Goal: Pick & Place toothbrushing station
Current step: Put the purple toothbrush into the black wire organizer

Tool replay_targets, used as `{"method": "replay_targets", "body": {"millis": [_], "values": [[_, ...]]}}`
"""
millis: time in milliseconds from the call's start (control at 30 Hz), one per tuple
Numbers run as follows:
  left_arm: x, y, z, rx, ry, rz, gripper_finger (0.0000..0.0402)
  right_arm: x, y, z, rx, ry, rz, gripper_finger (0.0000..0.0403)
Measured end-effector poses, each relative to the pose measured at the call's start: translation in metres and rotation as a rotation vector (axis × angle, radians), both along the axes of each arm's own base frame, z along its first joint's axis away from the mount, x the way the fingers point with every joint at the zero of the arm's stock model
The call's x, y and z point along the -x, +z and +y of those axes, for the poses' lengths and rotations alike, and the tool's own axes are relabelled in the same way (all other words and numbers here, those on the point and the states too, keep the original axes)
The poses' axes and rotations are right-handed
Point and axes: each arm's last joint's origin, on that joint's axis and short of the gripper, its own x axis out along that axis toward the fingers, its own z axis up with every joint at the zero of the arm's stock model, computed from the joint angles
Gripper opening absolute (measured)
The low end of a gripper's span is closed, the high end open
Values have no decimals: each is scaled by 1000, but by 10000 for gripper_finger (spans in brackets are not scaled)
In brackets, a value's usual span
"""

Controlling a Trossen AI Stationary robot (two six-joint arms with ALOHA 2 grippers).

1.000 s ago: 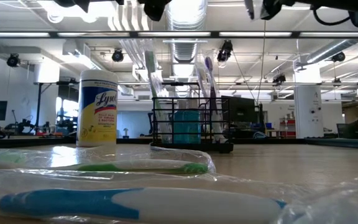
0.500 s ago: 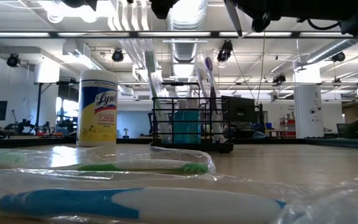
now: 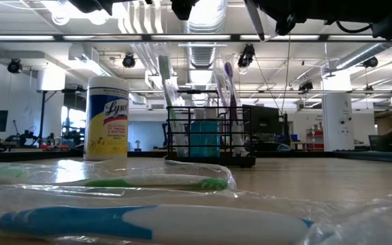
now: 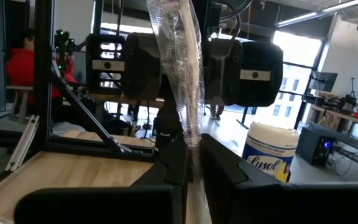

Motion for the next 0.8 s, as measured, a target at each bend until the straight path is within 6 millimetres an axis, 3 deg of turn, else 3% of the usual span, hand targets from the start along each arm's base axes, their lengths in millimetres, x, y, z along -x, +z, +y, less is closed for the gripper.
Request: {"method": "replay_targets", "body": {"millis": [367, 500, 667, 800], "values": [[-13, 3, -1, 0, 1, -5, 143, 0, 0, -1, 1, -5, 3, 23], [-17, 0, 0, -1, 4, 5, 105, 0, -1, -1, 2, -4, 8, 23], [-18, -2, 0, -10, 7, 7, 25, 0, -1, -1, 6, -4, 11, 23], [-18, -2, 0, -16, 5, 7, 24, 0, -1, -1, 12, -5, 12, 23]]}}
